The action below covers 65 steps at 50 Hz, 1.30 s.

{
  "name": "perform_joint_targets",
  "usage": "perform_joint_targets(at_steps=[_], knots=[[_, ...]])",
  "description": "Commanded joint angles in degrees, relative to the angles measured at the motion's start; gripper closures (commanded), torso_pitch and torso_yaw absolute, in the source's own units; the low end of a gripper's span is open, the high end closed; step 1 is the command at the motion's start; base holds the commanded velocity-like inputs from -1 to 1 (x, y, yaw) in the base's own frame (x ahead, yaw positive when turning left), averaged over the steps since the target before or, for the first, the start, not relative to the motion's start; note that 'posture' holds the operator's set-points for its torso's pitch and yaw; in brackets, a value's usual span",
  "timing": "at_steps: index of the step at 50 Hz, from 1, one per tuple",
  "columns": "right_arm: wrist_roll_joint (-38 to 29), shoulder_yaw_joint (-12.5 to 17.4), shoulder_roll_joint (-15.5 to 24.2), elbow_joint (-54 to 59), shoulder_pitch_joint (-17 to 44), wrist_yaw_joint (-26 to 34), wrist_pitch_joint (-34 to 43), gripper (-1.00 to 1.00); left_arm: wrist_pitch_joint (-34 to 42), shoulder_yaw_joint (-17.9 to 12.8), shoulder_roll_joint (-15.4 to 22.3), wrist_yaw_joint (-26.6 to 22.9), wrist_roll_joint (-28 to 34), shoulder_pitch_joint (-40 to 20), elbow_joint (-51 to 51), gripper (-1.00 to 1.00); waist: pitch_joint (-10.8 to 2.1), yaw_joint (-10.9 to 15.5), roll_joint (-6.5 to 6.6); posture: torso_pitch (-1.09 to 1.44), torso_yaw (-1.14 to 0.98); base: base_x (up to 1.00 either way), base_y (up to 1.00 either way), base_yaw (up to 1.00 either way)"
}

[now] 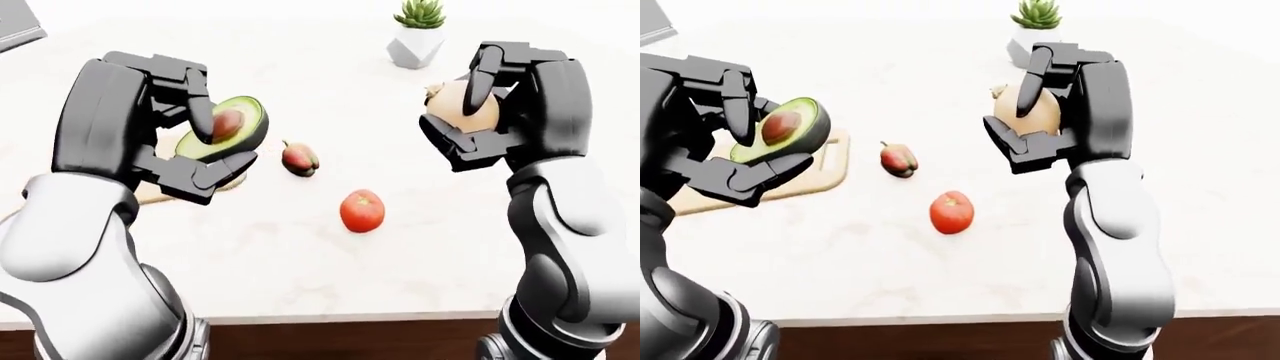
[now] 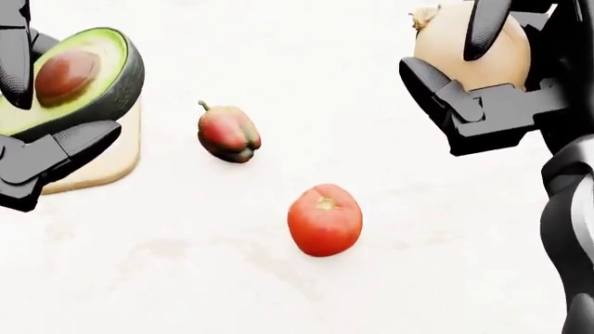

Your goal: Place the avocado, onion, tomato and bell pepper on the cutting board.

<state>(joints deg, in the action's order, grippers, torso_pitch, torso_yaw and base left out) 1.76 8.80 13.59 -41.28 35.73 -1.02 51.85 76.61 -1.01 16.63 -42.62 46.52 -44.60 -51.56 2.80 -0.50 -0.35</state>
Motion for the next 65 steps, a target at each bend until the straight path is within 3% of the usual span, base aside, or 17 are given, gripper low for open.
perform_joint_targets(at_steps=[1, 5, 6, 10, 15, 18, 19, 23, 28, 33, 37, 40, 45, 56, 59, 63, 65], knots=[[-0.69, -0.05, -0.1, -0.66, 0.2, -0.54, -3.35, 1.0, -1.47, -0.26, 0.35, 0.34, 0.45, -1.32, -1.13, 1.0, -1.18, -0.08, 0.14, 0.0, 0.0, 0.0, 0.23, 0.0], [-0.51, 0.37, -0.16, -0.89, 0.68, -0.37, -2.46, 1.0, -1.43, -0.22, 0.56, 0.11, 0.82, -0.88, -1.44, 1.0, -1.86, 0.29, -3.78, 0.0, 0.0, 0.0, 0.23, 0.0], [-0.54, 0.31, -0.12, -0.93, 0.78, -0.4, -2.33, 1.0, -1.38, -0.17, 0.61, 0.04, 0.96, -0.9, -1.47, 1.0, -1.35, -0.13, -1.68, 0.0, 0.0, 0.0, 0.22, 0.0], [-0.58, 0.25, -0.04, -1.0, 0.98, -0.37, -2.08, 1.0, -1.49, -0.13, 0.21, -0.14, 1.26, -0.53, -1.78, 1.0, -2.18, 0.42, -2.71, 0.0, 0.0, 0.0, 0.23, 0.0], [-0.91, -0.19, -0.03, -0.94, 1.13, -0.19, -1.93, 1.0, -1.72, -0.47, 0.53, -0.56, 1.68, -0.02, -1.98, 1.0, -1.06, 0.39, 0.34, 0.0, 0.0, 0.0, 0.22, 0.0], [-0.97, -0.28, -0.27, -1.14, 1.24, -0.09, -1.62, 1.0, -1.9, -0.58, 0.32, -0.59, 1.78, -0.1, -1.85, 1.0, -2.43, 0.13, 5.22, 0.0, 0.0, 0.0, 0.36, 0.0], [-1.01, -0.2, -0.39, -0.85, 1.19, -0.13, -1.96, 1.0, -2.11, -0.81, 0.39, -0.58, 1.74, -0.04, -1.74, 1.0, -1.89, 0.24, 2.55, 0.0, 0.0, 0.0, 0.4, 0.0], [-1.11, -0.16, -0.42, -0.94, 1.21, -0.09, -1.91, 1.0, -2.38, -0.77, 0.27, -0.56, 1.74, 0.35, -1.83, 1.0, -1.51, -0.03, 1.52, 0.0, 0.0, 0.0, 0.41, 0.0], [-1.23, -0.28, -0.65, -1.03, 0.43, -0.13, -2.65, 1.0, -2.58, -1.0, 0.14, -0.53, 1.63, 0.62, -1.99, 1.0, -1.3, 0.02, -3.31, 0.0, 0.0, 0.0, 0.41, 0.0], [-1.15, -0.26, -0.6, -1.13, 0.99, -0.09, -2.02, 1.0, -2.48, -0.94, 0.35, -0.67, 1.78, 0.8, -2.12, 1.0, -2.33, -0.03, -3.08, 0.0, 0.0, 0.0, 0.41, 0.0], [-0.82, 0.15, -0.85, -1.13, 0.97, -0.41, -2.1, 1.0, -1.6, -0.89, 1.01, -1.46, 2.36, 0.63, -2.71, 1.0, -1.23, 0.06, -0.54, 0.0, 0.0, 0.0, 0.37, 0.0], [-0.79, 0.01, -0.7, -0.77, 0.89, -0.45, -2.6, 1.0, -1.89, -0.83, 0.92, -1.48, 2.36, 0.15, -2.04, 1.0, -2.34, -0.15, 5.88, 0.0, 0.0, 0.0, 0.3, 0.0], [-0.87, -0.34, -0.79, -0.51, -0.55, -0.45, -4.55, 1.0, -1.66, -0.63, 1.13, -2.02, 2.88, -0.6, -1.73, 1.0, -2.06, 0.42, 2.63, 0.0, 0.0, 0.0, 0.25, 0.0], [0.1, 0.57, -0.9, -0.81, 1.39, -1.15, -2.65, 1.0, -2.34, -1.08, 0.78, -2.72, 3.58, -0.25, -1.63, 1.0, 0.16, 1.12, -0.49, 0.0, 0.0, 0.0, 0.09, 0.0], [0.27, 0.13, -0.81, -0.92, 0.55, -1.58, -3.46, 1.0, -3.1, -1.22, 0.18, -2.26, 3.33, 0.37, -1.51, 1.0, -0.37, 2.08, -3.45, 0.0, 0.0, 0.0, 0.0, 0.0], [-0.61, -0.14, -0.05, -1.11, 1.01, -1.01, -2.83, 1.0, -3.26, -1.33, 0.03, -2.18, 3.27, 1.02, -1.91, 1.0, -1.59, 1.58, -1.59, 0.0, 0.0, 0.0, 0.08, 0.0], [-0.54, -0.1, -0.33, -1.33, 0.72, -0.89, -2.72, 1.0, -3.31, -1.28, -0.06, -2.1, 3.26, 1.17, -1.98, 1.0, -2.07, 1.36, -3.14, 0.0, 0.0, 0.0, 0.27, 0.0]])
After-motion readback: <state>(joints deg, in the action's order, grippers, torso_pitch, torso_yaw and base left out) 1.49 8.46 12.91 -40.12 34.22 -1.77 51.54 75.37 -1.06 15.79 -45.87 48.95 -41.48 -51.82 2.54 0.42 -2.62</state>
